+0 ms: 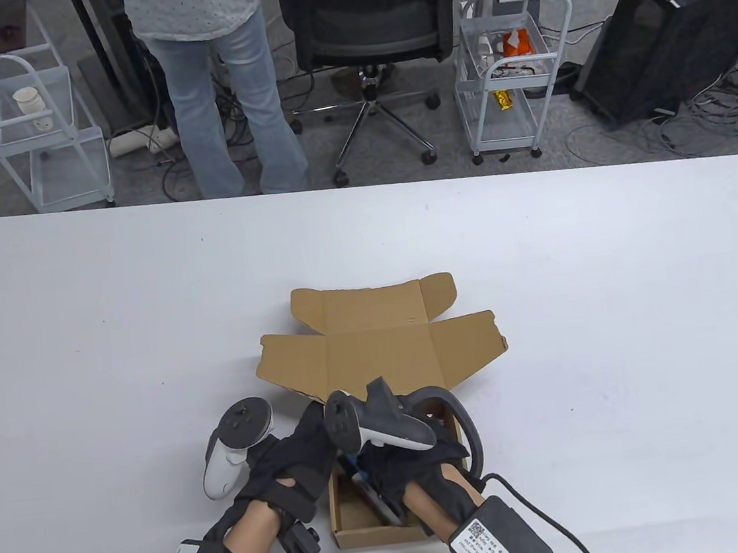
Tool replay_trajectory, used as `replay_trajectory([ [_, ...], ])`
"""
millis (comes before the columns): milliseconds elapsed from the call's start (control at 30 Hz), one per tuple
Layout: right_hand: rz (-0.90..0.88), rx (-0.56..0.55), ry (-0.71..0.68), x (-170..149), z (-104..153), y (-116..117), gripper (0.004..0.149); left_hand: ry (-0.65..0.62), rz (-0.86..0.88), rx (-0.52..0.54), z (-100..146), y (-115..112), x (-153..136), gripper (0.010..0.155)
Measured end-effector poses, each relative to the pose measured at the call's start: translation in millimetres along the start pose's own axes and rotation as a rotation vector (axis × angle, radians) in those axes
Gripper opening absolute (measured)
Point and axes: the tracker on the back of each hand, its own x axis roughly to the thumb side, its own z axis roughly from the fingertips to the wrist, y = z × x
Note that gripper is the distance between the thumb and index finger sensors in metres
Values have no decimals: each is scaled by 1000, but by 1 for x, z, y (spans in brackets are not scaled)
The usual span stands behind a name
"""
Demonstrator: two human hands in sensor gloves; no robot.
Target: Open four flaps of mailer box and unpack office supplies
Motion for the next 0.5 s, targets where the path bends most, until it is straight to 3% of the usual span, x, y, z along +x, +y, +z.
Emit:
replay_trajectory([
  [133, 37, 64, 37, 4, -8, 8, 48, 4, -5, -3, 0, 0, 0, 76],
  [267, -35, 59, 38, -4, -8, 7, 45, 14, -23, -16, -1, 1, 1, 76],
  [500, -98, -84, -3, -17, 14, -12, 41, 18, -33, -22, -1, 2, 1, 76],
])
